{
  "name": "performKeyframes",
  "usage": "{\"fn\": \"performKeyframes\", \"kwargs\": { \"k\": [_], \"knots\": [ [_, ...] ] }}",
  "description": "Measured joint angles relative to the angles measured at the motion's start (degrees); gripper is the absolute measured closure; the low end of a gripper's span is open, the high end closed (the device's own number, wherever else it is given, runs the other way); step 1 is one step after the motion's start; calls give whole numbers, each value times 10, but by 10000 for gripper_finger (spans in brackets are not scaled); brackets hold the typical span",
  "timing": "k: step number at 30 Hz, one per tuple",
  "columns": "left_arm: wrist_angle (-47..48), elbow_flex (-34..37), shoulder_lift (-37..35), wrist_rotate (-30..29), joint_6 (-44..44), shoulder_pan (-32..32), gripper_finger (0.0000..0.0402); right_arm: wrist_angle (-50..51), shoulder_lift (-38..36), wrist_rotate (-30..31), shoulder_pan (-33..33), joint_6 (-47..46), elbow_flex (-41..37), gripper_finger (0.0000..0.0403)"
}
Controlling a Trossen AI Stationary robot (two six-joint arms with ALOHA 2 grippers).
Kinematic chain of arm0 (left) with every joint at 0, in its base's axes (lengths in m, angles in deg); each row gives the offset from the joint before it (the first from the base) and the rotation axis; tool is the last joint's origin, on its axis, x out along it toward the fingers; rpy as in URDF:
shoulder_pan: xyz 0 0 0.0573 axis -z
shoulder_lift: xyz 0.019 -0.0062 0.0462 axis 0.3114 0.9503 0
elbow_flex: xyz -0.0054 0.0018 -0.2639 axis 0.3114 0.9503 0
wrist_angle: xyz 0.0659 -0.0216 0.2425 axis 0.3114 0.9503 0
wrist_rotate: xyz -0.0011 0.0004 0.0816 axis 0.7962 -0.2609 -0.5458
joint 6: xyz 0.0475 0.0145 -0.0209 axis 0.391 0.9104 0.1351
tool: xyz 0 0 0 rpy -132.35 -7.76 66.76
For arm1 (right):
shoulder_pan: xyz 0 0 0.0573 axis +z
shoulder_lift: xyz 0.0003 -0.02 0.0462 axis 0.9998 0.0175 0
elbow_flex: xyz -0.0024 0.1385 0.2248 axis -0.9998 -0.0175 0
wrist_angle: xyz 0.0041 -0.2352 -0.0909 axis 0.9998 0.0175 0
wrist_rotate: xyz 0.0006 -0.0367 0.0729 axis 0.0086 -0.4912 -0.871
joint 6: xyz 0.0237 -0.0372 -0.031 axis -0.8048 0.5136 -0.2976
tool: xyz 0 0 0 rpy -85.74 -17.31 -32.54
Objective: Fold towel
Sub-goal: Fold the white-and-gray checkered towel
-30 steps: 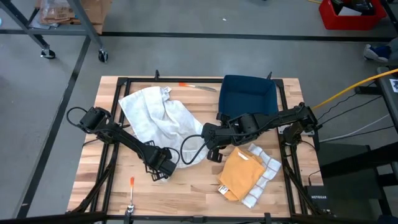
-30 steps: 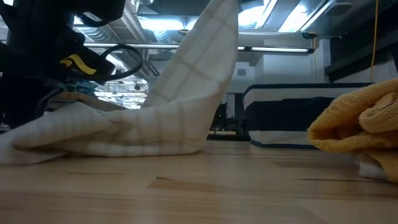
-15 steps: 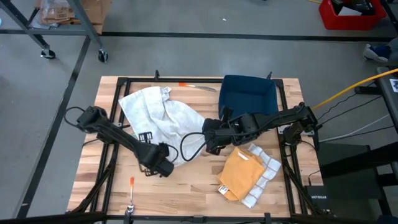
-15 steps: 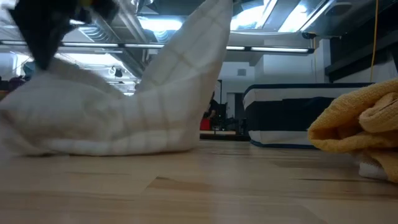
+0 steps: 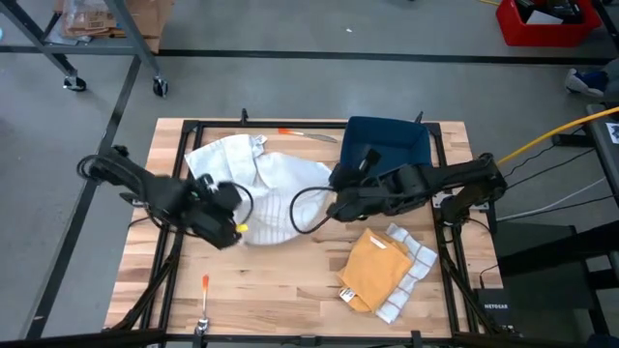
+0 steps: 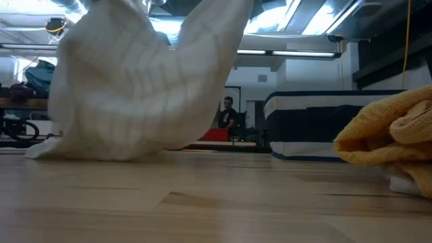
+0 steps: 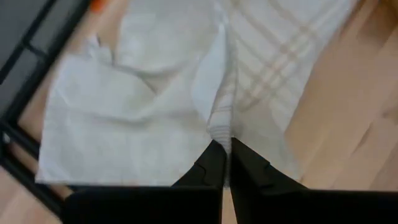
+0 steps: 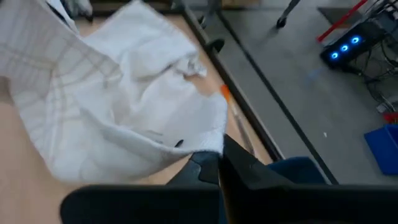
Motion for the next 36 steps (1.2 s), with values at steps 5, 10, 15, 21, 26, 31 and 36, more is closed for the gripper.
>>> {"fn": "performKeyframes", "kwargs": {
  "k": [5, 10, 15, 21, 26, 31, 36],
  "knots": [
    [-1, -39, -46, -66, 43, -20, 401, -39, -39, 20, -16, 12, 0, 403],
    [-1, -97, -77, -150, 113, -55, 401, -114, -67, 45, -59, 42, 0, 403],
    [-11, -163, -95, -233, 198, -100, 401, -230, -75, 56, -118, 112, 0, 403],
    [-82, -226, -118, -326, 312, -147, 401, -393, -75, 51, -173, 218, 0, 403],
    [-187, -247, -142, -390, 439, -186, 401, -511, -75, 45, -217, 294, 0, 403],
    [-307, -249, -164, -414, 585, -237, 401, -569, -75, -7, -269, 328, 0, 403],
    [-402, -249, -176, -410, 674, -276, 401, -568, -75, -70, -318, 323, 0, 403]
  ]
}}
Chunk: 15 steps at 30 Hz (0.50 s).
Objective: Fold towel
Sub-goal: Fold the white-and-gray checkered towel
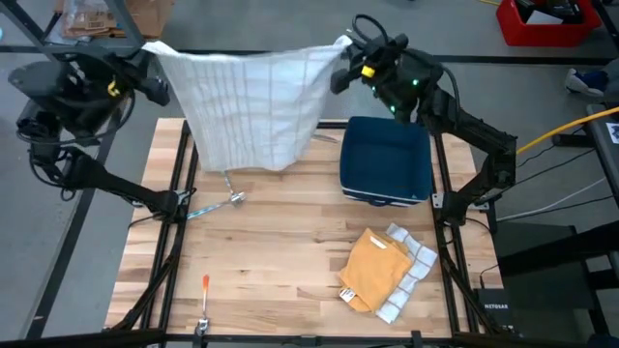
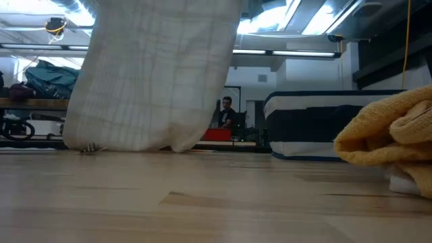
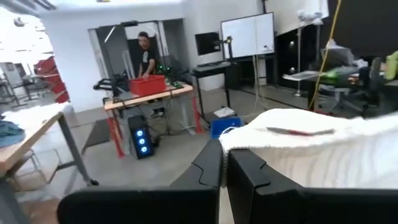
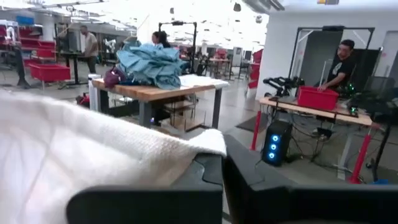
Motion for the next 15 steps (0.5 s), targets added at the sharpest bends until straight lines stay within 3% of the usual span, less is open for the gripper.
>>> {"fn": "performKeyframes", "kwargs": {
  "k": [3, 10, 15],
  "knots": [
    [18, 0, -7, 28, -19, -1, 401, 27, 0, -25, -3, -23, 0, 403],
    [161, 0, -15, 125, -191, 24, 401, 143, -27, -42, 35, -39, 0, 403],
    [238, 0, -15, 242, -314, 49, 401, 219, -56, -49, 98, -61, 0, 403]
  ]
}}
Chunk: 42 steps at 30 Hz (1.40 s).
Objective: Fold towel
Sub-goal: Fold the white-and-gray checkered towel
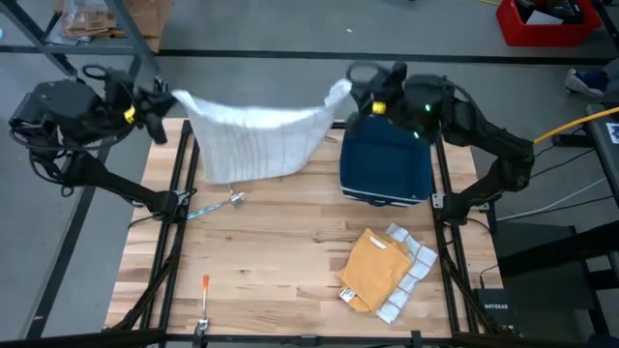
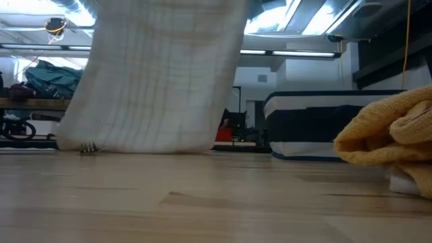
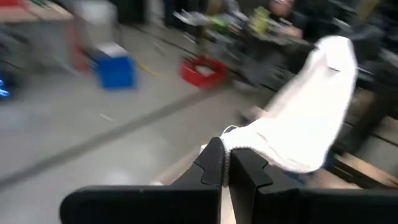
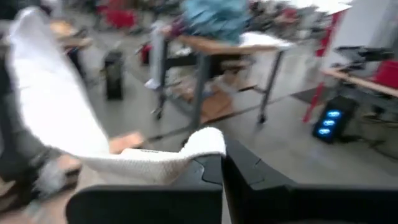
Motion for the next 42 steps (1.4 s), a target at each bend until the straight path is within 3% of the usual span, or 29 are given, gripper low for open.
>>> {"fn": "performKeyframes", "kwargs": {
  "k": [8, 12, 16, 22, 26, 31, 35, 42],
  "knots": [
    [117, 0, 12, 216, -171, 39, 401, 180, -13, 9, 89, -115, 0, 403],
    [166, 9, 37, 274, -248, 71, 401, 264, -5, 9, 125, -187, 0, 403],
    [156, 14, 69, 292, -262, 117, 401, 292, 0, 9, 155, -233, 0, 403],
    [162, 15, 108, 244, -258, 159, 401, 289, 0, 33, 167, -234, 0, 403],
    [162, 14, 112, 173, -248, 163, 401, 285, 6, 58, 147, -199, 0, 403],
    [162, 14, 106, 81, -248, 162, 401, 287, 32, 47, 99, -151, 0, 403],
    [162, 32, 89, 31, -243, 153, 401, 281, 57, -16, 44, -112, 0, 403],
    [163, 122, 21, 3, -247, 95, 401, 270, 103, -109, -48, -56, 0, 403]
  ]
}}
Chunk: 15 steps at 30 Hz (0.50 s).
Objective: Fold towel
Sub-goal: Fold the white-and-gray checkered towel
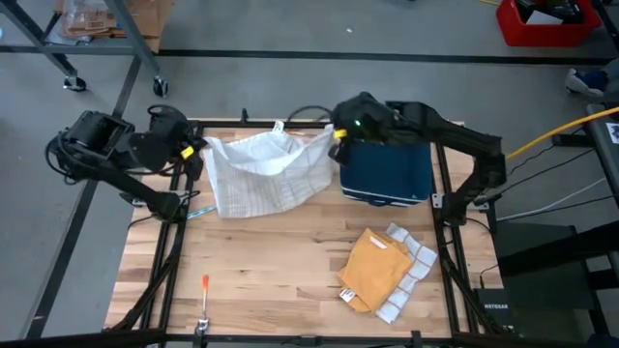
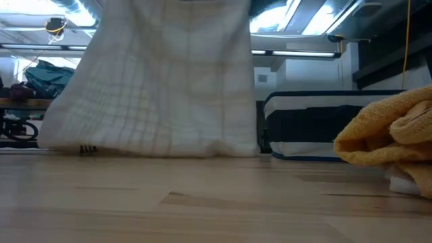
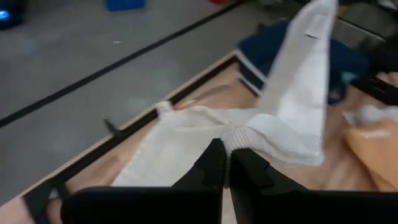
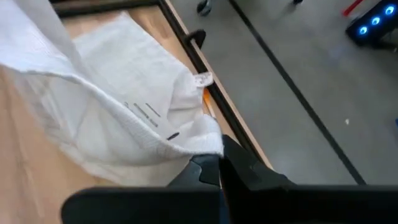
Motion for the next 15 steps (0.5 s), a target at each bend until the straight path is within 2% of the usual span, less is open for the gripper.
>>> {"fn": "performKeyframes", "kwargs": {
  "k": [8, 15],
  "knots": [
    [0, 104, -92, -24, -5, -96, 401, -54, 45, -56, -92, 62, 0, 403],
    [0, 184, -126, -41, 20, -168, 401, -155, 90, -78, -160, 94, 0, 403]
  ]
}}
